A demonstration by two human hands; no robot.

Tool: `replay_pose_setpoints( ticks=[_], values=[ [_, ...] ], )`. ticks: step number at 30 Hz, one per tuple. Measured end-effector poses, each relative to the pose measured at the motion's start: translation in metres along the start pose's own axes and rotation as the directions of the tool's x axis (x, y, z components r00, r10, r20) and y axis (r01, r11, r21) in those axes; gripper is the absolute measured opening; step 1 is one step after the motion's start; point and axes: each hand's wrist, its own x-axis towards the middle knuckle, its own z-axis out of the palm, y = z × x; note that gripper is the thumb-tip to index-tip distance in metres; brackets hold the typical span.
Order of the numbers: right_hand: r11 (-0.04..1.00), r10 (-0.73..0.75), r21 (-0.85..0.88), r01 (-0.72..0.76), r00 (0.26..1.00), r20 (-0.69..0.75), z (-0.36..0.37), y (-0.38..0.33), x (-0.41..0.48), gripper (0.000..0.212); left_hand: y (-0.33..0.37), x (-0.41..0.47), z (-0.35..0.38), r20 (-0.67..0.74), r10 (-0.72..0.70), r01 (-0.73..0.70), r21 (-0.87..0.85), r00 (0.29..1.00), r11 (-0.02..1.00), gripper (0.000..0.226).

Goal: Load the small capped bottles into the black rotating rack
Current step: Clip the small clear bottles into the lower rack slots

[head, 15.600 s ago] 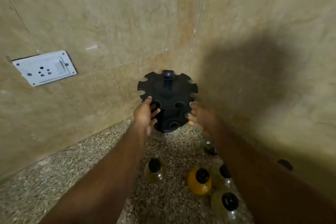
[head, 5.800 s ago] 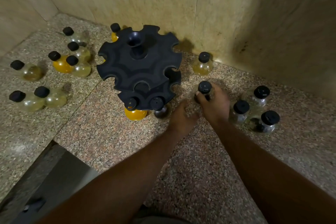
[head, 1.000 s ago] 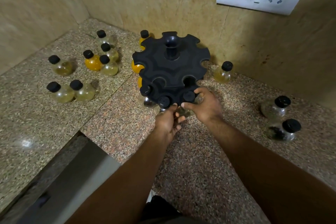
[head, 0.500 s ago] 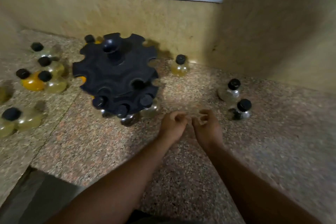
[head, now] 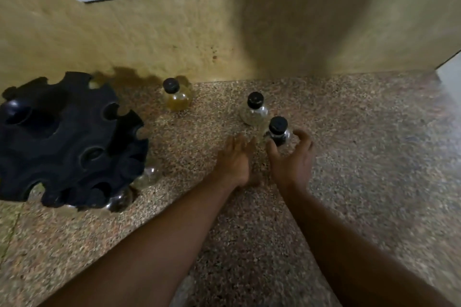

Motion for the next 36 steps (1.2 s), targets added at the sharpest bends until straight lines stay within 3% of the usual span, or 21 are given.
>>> replay_pose_setpoints(
  ticks=[6, 11, 13, 16, 17, 19, 21, 24, 28, 30, 32, 36],
  values=[
    [0.997, -0.078, 0.004, 0.078, 0.995, 0.066, 0.009, -0.003, 0.020, 0.062, 0.002, 0.015, -0.005, 0.072, -0.044, 0.043, 0.004, 0.996, 0.999, 0.138],
    [0.995, -0.099, 0.017, 0.098, 0.992, 0.077, 0.013, -0.009, 0.022, 0.057, 0.001, 0.013, -0.004, 0.064, -0.037, 0.039, -0.033, 0.997, 0.999, 0.137],
    [0.992, -0.128, 0.035, 0.125, 0.988, 0.088, 0.014, -0.011, 0.020, 0.057, -0.002, 0.011, 0.000, 0.018, -0.034, 0.036, -0.124, 0.999, 0.992, 0.126],
    [0.986, -0.163, 0.056, 0.158, 0.981, 0.103, 0.018, -0.019, 0.013, 0.056, -0.014, 0.004, 0.005, -0.284, -0.068, -0.051, -0.390, 0.956, 0.919, 0.070],
    [0.982, -0.183, 0.062, 0.177, 0.977, 0.114, 0.020, -0.024, 0.009, 0.057, -0.018, -0.004, 0.003, -0.363, -0.137, -0.059, -0.480, 0.922, 0.875, 0.056],
    [0.976, -0.214, 0.058, 0.208, 0.967, 0.140, 0.024, -0.032, 0.002, 0.058, -0.023, -0.019, -0.006, -0.371, -0.311, -0.017, -0.665, 0.875, 0.747, 0.051],
    [0.970, -0.242, 0.068, 0.233, 0.953, 0.183, 0.030, -0.042, -0.006, 0.058, -0.032, -0.031, -0.013, -0.276, -0.513, 0.034, -0.856, 0.812, 0.515, 0.052],
    [0.950, -0.311, 0.077, 0.301, 0.915, 0.258, 0.040, -0.055, -0.019, 0.056, -0.050, -0.047, -0.020, -0.187, -0.728, -0.064, -0.979, 0.659, 0.193, 0.048],
    [0.922, -0.383, 0.095, 0.377, 0.839, 0.387, 0.055, -0.074, -0.037, 0.052, -0.076, -0.068, -0.020, -0.064, -0.840, -0.205, -0.977, 0.540, -0.057, 0.036],
    [0.909, -0.403, 0.102, 0.403, 0.793, 0.457, 0.064, -0.082, -0.045, 0.051, -0.085, -0.075, -0.017, 0.051, -0.832, -0.296, -0.921, 0.553, -0.253, 0.018],
    [0.893, -0.430, 0.118, 0.435, 0.743, 0.512, 0.074, -0.088, -0.053, 0.052, -0.090, -0.084, -0.014, 0.118, -0.798, -0.384, -0.829, 0.591, -0.407, 0.023],
    [0.861, -0.478, 0.172, 0.478, 0.646, 0.595, 0.093, -0.101, -0.073, 0.057, -0.099, -0.110, -0.008, 0.276, -0.796, -0.490, -0.666, 0.538, -0.562, 0.032]
  ],
)
